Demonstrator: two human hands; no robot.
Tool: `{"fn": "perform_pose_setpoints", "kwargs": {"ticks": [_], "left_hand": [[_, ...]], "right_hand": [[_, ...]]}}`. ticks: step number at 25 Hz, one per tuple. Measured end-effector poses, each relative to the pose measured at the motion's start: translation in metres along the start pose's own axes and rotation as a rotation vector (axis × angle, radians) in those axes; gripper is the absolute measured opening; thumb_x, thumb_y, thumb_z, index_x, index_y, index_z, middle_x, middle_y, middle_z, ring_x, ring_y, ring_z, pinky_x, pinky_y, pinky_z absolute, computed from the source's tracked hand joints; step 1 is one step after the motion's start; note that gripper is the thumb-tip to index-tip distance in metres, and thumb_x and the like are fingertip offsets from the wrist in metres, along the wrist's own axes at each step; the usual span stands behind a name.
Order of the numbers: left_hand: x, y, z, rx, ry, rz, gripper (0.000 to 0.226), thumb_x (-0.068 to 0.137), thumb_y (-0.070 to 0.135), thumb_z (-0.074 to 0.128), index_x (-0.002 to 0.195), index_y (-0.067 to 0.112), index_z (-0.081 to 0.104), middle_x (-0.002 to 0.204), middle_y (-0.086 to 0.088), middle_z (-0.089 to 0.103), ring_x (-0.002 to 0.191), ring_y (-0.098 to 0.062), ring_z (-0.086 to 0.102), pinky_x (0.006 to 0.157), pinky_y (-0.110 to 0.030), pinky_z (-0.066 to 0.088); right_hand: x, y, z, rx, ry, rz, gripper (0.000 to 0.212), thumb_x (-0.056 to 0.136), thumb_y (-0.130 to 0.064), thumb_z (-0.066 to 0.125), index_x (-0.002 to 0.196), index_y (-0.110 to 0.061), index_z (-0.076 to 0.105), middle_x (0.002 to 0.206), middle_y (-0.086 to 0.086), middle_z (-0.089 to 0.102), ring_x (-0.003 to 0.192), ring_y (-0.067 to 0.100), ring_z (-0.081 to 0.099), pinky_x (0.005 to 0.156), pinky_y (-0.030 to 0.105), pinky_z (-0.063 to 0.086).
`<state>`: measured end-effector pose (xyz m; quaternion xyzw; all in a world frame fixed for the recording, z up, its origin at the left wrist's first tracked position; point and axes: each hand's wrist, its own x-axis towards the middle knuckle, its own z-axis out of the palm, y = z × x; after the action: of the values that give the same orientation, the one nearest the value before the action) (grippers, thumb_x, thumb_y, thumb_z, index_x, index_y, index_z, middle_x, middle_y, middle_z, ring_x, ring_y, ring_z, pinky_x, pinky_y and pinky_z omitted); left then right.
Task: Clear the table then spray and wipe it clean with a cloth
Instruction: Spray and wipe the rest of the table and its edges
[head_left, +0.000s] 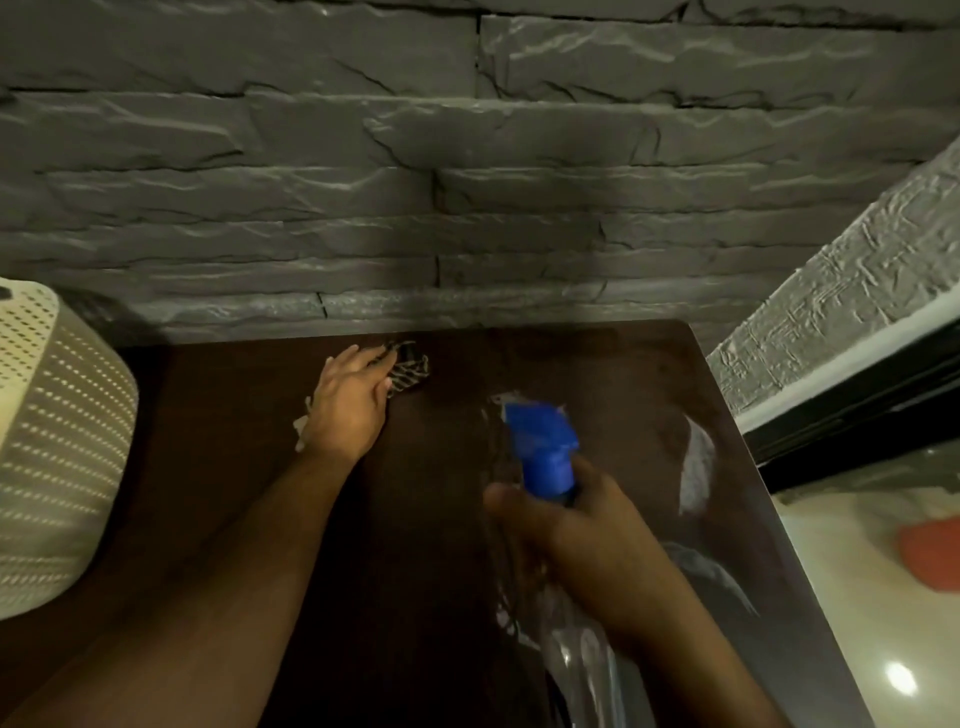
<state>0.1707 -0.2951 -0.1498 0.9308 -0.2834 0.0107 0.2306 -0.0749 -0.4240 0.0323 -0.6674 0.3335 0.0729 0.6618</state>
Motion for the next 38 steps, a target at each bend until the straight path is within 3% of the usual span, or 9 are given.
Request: {"fn": "perform_pose_setpoints", "kwargs": {"ticks": [7,15,20,24,27,31,35,37,38], "left_hand": [[0.005,-0.001,0.002,-0.007,-0.016,-0.004,0.039,0.097,0.016,0.049,0.136,0.020,0.052,0.143,-0.002,0.049,0.140,-0.026,0.029,0.117,-0.042,0.015],[0.000,0.015,-0.004,-0.018,-0.080,-0.115,0.043,0.099,0.017,0.044,0.142,0.019,0.044,0.149,-0.003,0.040,0.143,-0.027,0.021,0.119,-0.042,0.013],[-0.028,0.029,0.001,0.021,-0.044,-0.095,0.043,0.097,0.014,0.046,0.141,0.015,0.046,0.148,-0.008,0.042,0.141,-0.031,0.026,0.117,-0.046,0.019],[0.012,0.054,0.018,0.069,0.013,-0.202,0.045,0.097,0.018,0.044,0.142,0.016,0.043,0.147,-0.008,0.043,0.139,-0.031,0.029,0.116,-0.044,0.020],[0.018,0.080,0.035,0.026,-0.012,-0.125,0.044,0.098,0.017,0.043,0.142,0.016,0.043,0.147,-0.007,0.042,0.140,-0.029,0.028,0.117,-0.043,0.020],[-0.013,0.070,0.023,-0.037,-0.096,0.019,0.043,0.099,0.017,0.043,0.141,0.018,0.043,0.148,-0.003,0.043,0.142,-0.024,0.025,0.117,-0.044,0.020],[-0.096,0.069,-0.011,-0.046,-0.289,0.253,0.046,0.099,0.016,0.043,0.140,0.037,0.037,0.149,0.024,0.023,0.140,0.001,0.007,0.112,-0.038,0.013],[-0.076,0.045,-0.019,-0.030,-0.313,0.319,0.048,0.096,0.012,0.047,0.136,0.037,0.042,0.146,0.022,0.032,0.142,-0.004,0.016,0.114,-0.042,0.020],[-0.051,0.034,-0.013,-0.027,-0.243,0.258,0.045,0.095,0.011,0.047,0.135,0.032,0.046,0.144,0.014,0.041,0.142,-0.013,0.026,0.115,-0.044,0.024]], "right_hand": [[0.012,0.008,-0.029,-0.108,0.113,-0.008,0.029,0.076,-0.038,0.071,0.090,-0.016,0.059,0.062,0.000,0.061,0.056,0.017,0.058,0.064,0.040,0.053],[-0.013,0.018,-0.048,-0.102,0.061,0.061,0.020,0.086,-0.032,0.068,0.094,-0.019,0.056,0.061,-0.003,0.059,0.048,0.008,0.056,0.050,0.022,0.050],[-0.025,0.025,-0.050,-0.042,0.071,0.044,0.019,0.083,-0.031,0.071,0.092,-0.020,0.058,0.060,-0.003,0.060,0.054,0.011,0.057,0.061,0.030,0.053],[-0.032,0.026,-0.051,0.029,-0.041,0.100,0.020,0.083,-0.026,0.072,0.094,-0.019,0.057,0.047,-0.006,0.058,0.044,0.006,0.054,0.049,0.019,0.048],[-0.033,0.022,-0.047,0.026,-0.018,0.090,0.019,0.082,-0.025,0.072,0.086,-0.016,0.056,0.047,-0.004,0.054,0.043,0.008,0.052,0.047,0.019,0.048],[-0.034,0.026,-0.048,0.001,0.069,0.138,0.024,0.076,-0.032,0.076,0.089,-0.023,0.059,0.055,-0.004,0.059,0.050,0.009,0.057,0.058,0.030,0.055],[-0.033,0.025,-0.056,0.065,0.105,0.171,0.024,0.074,-0.029,0.079,0.088,-0.023,0.059,0.050,-0.006,0.058,0.045,0.006,0.056,0.052,0.023,0.052],[-0.029,0.025,-0.064,0.049,0.121,0.185,0.027,0.073,-0.032,0.080,0.088,-0.024,0.058,0.055,-0.005,0.058,0.049,0.007,0.058,0.058,0.027,0.053],[-0.028,0.025,-0.066,0.044,0.125,0.190,0.029,0.073,-0.033,0.080,0.089,-0.024,0.058,0.059,-0.004,0.058,0.050,0.008,0.058,0.060,0.029,0.053]]}}
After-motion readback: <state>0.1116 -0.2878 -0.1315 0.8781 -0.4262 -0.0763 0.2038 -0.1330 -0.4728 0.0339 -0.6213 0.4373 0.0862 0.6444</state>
